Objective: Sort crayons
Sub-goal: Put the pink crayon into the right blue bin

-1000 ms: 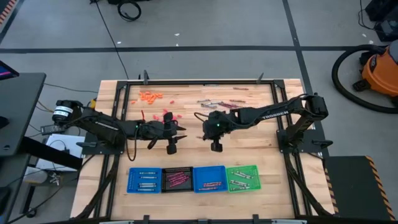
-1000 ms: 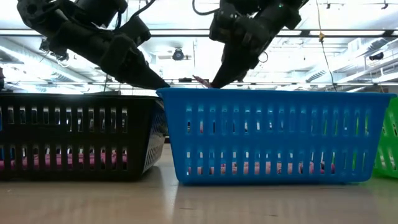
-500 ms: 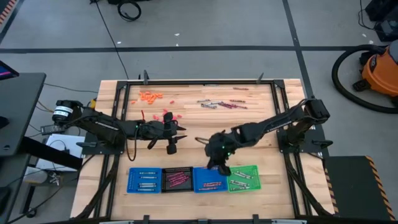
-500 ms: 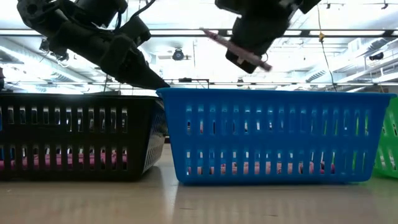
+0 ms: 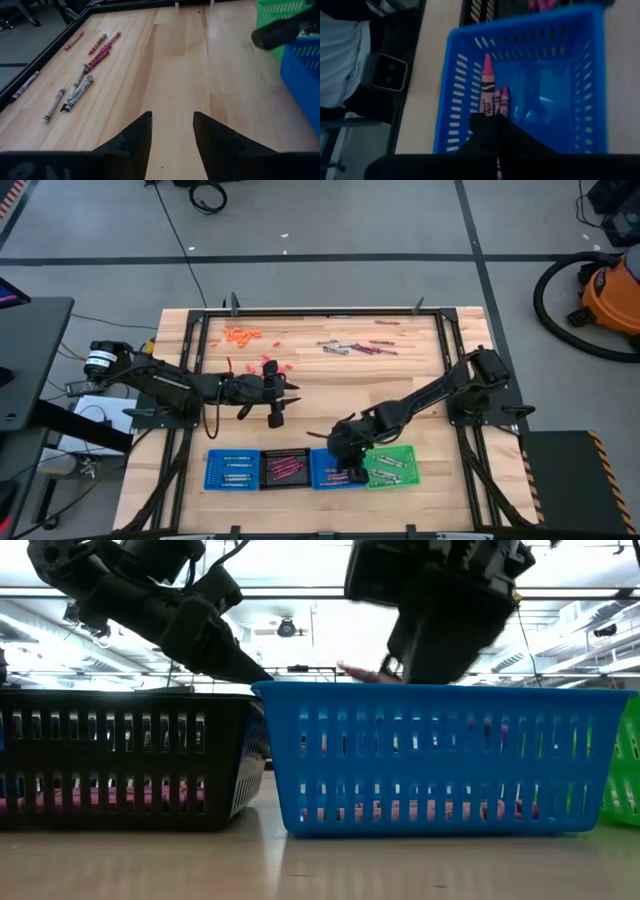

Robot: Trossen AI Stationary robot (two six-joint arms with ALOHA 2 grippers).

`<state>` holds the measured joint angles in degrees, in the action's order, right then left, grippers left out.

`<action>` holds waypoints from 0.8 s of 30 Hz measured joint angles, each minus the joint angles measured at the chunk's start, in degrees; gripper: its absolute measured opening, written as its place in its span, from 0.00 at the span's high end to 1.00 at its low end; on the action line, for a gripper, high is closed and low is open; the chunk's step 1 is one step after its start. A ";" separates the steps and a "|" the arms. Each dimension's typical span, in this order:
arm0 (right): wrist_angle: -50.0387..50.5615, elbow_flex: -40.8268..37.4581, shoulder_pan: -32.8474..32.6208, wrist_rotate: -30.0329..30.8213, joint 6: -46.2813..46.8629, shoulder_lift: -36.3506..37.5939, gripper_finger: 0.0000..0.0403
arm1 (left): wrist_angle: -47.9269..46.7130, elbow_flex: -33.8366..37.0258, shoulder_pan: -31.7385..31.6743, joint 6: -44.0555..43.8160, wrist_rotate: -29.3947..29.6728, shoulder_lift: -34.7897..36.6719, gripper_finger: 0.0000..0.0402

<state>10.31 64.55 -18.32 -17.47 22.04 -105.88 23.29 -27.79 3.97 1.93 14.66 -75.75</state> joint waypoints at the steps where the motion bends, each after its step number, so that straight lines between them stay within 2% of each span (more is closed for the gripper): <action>1: 0.05 0.00 -0.11 0.02 0.31 -0.47 0.99 | 0.00 0.00 0.00 0.00 0.00 0.00 0.61; 4: 0.76 -0.02 -0.43 0.71 0.46 -1.01 0.96 | 0.02 0.00 0.00 0.00 0.00 0.00 0.61; 9: 1.47 -0.02 -0.47 2.41 0.43 -0.79 0.86 | 0.00 0.00 0.00 -0.02 0.00 0.00 0.61; 13: 1.56 -0.02 0.00 -0.32 0.52 -0.69 0.79 | -0.01 0.00 0.00 -0.02 0.00 0.00 0.61; 18: 4.28 -0.02 1.48 -0.60 -1.04 1.99 0.77 | -0.11 0.00 0.00 0.20 0.00 0.00 0.61; 24: 8.14 -0.12 3.91 5.50 -7.36 6.94 0.77 | -0.51 0.00 0.00 0.42 0.00 0.00 0.61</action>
<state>18.44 64.44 -14.41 -11.98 14.68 -98.94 22.78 -27.79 3.97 2.35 14.66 -75.75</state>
